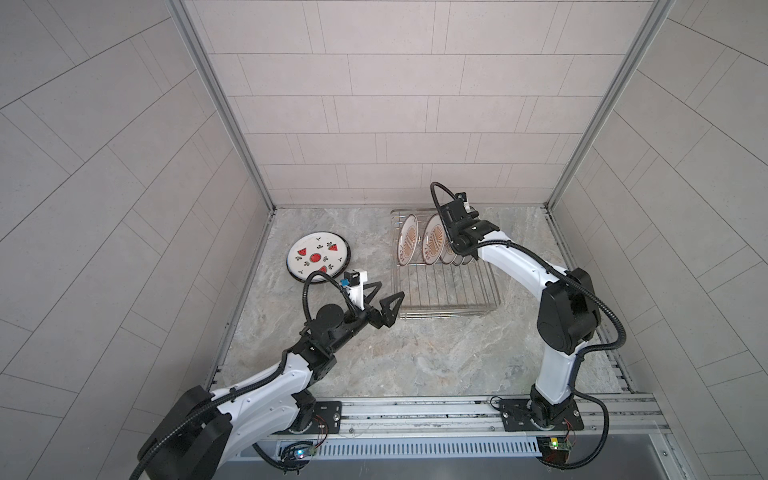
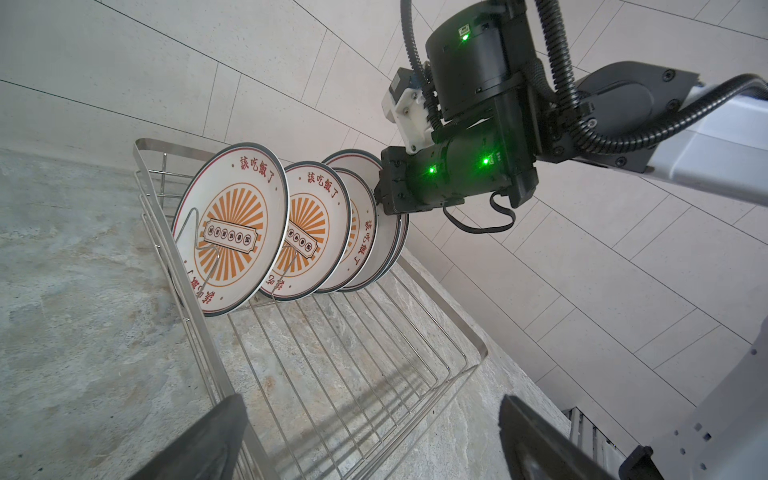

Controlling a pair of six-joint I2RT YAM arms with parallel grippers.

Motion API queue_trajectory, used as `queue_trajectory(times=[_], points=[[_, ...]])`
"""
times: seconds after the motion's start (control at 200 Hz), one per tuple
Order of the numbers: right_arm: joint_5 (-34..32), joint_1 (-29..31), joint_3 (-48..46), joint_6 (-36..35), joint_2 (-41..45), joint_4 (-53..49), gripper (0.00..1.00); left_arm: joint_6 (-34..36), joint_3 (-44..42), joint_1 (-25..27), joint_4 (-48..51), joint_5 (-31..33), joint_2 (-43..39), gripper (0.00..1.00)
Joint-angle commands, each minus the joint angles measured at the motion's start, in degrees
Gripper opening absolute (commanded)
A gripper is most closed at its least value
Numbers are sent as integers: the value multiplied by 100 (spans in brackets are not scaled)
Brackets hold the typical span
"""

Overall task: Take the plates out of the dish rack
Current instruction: 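Close the right gripper on the red-lettered plate rim and lift it, then pull the red-lettered plate out of the rack toward the left gripper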

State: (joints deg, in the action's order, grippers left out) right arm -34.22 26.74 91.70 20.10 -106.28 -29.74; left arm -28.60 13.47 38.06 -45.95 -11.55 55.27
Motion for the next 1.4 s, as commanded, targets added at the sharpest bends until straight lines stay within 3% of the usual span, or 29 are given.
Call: queue_trajectory(times=[0.0, 0.15, 0.485, 0.741, 0.841, 0.981, 1.151, 1.396], points=[[-529, 51, 94, -50, 462, -19, 1, -26, -82, 23, -212, -1, -76, 100], [-589, 110, -49, -72, 706, 72, 0, -20, -117, 25, -230, 65, -115, 100], [-1786, 553, -313, -225, 1333, 20, 0, -24, -143, 24, -246, 78, -147, 100], [-1876, 735, -1070, -196, 2222, 306, 0, -40, -140, 21, -254, 83, -130, 100], [-1734, 818, -1475, -163, 2707, 498, 0, -47, -143, 23, -273, 76, -112, 100], [-984, 833, -2024, -44, 3479, 683, 0, -66, -142, 22, -298, 92, -95, 100], [-723, 824, -2692, 104, 4390, 793, 0, -109, -147, 26, -324, -4, -103, 100], [644, 739, -3766, 395, 5592, 1247, 0, -223, -171, 21, -243, -80, -283, 100]])
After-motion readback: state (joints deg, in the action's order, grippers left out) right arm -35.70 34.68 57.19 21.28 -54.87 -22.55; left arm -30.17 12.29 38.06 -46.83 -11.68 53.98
